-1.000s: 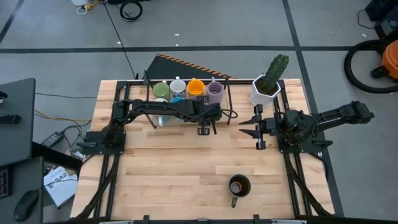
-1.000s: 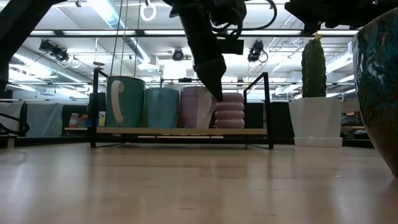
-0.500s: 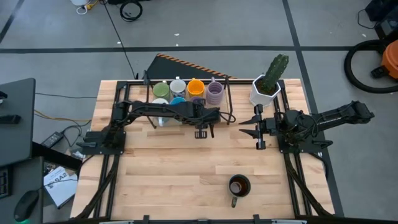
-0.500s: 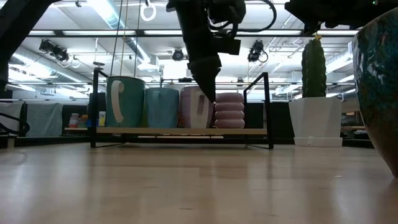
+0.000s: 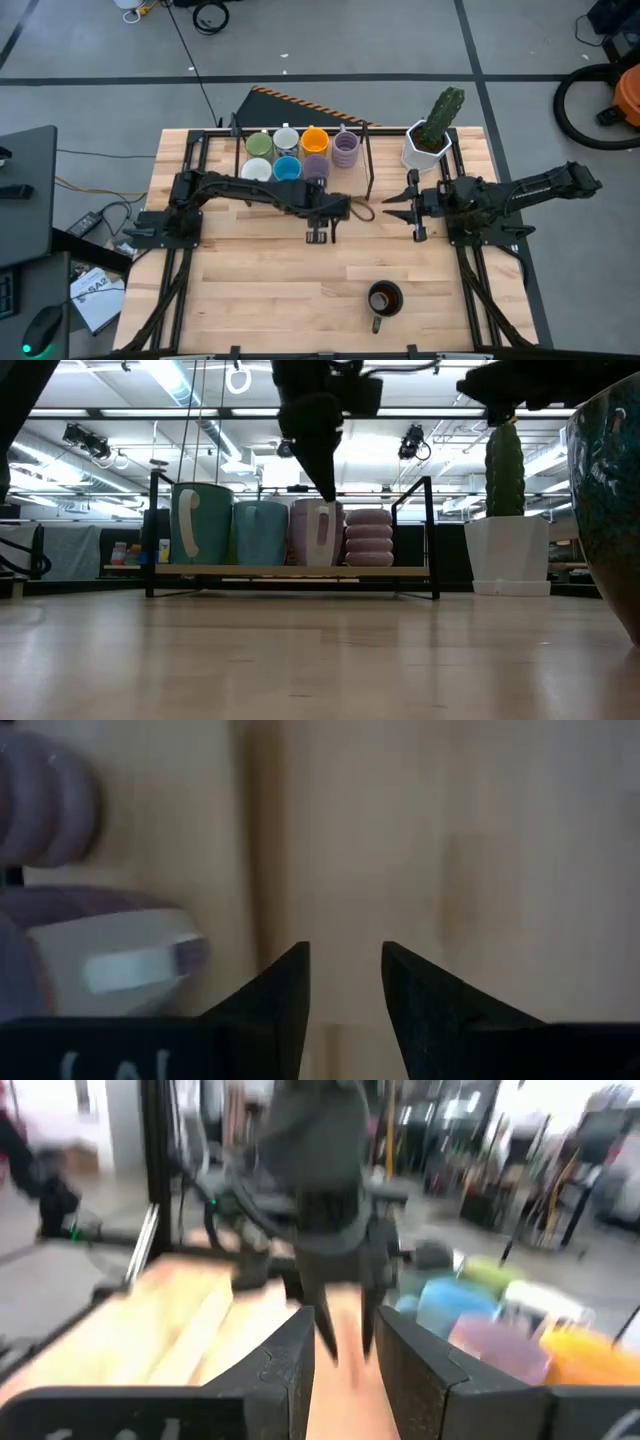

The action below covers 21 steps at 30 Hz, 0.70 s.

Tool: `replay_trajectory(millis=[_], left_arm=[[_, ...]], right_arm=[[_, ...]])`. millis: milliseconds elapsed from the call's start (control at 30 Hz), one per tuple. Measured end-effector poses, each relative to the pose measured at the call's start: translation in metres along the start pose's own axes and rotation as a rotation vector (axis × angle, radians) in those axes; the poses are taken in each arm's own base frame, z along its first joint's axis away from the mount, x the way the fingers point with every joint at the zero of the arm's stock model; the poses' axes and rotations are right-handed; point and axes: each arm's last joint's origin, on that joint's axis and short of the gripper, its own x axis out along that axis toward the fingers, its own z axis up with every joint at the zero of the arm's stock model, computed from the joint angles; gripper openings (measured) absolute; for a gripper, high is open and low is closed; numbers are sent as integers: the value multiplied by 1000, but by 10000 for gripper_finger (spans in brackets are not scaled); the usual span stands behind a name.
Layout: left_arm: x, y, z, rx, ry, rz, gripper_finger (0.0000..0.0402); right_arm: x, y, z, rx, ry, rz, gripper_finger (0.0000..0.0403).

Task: Place coffee mugs
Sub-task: Put the brown patterned mug on the shelf

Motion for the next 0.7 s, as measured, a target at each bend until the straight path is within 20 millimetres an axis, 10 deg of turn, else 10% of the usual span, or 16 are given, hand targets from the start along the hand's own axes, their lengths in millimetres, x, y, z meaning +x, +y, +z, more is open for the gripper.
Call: replay_trajectory(millis=[700], left_arm=[[-19,-76,-64,-56,-232,118,83]], right_arm=[[62,54,19,120,654,153,114]])
